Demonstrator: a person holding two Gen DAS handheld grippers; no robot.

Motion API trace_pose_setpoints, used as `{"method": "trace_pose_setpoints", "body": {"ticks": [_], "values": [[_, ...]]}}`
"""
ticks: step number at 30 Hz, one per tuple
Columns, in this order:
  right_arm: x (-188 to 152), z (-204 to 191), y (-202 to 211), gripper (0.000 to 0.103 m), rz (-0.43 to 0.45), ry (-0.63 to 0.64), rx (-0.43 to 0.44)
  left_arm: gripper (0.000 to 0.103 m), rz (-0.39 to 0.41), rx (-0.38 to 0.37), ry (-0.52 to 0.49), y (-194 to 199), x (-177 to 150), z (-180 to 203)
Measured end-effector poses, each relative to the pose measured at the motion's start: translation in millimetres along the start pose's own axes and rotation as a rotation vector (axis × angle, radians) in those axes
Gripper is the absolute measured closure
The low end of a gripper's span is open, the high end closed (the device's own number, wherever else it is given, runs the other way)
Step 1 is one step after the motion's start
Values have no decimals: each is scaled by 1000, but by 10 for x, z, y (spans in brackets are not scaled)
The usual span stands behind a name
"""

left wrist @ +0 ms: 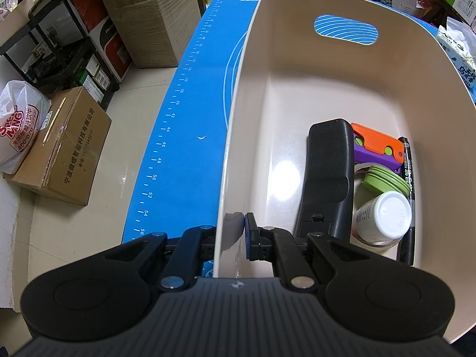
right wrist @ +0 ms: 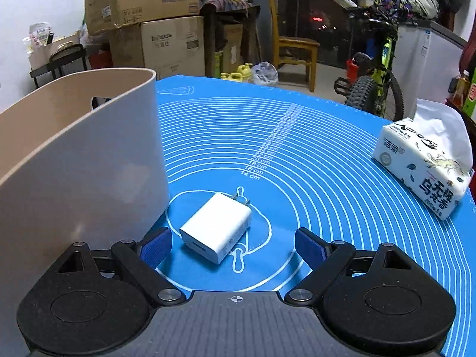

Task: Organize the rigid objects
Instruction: 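Move the right gripper to the white charger and grasp it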

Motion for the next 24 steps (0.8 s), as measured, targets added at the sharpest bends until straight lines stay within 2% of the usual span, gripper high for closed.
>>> {"method": "trace_pose_setpoints", "body": {"ticks": [14, 24], "values": [[29, -30, -151, 14, 13, 53, -3, 90, -1, 25, -12, -4, -4, 23], [8, -14, -156, 15, 22, 20, -12, 90, -2, 33, -14, -5, -17, 32]]}}
Point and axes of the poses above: each gripper's, at about its wrist camera, not at the fingertips, and y roughly against the way its jaws point, z to its right, x to its top, the point moved 7 cm from there along -y, roughly the way its jaws point, and after that the axes turned 11 degrees about -z, right-handed, at the moved point
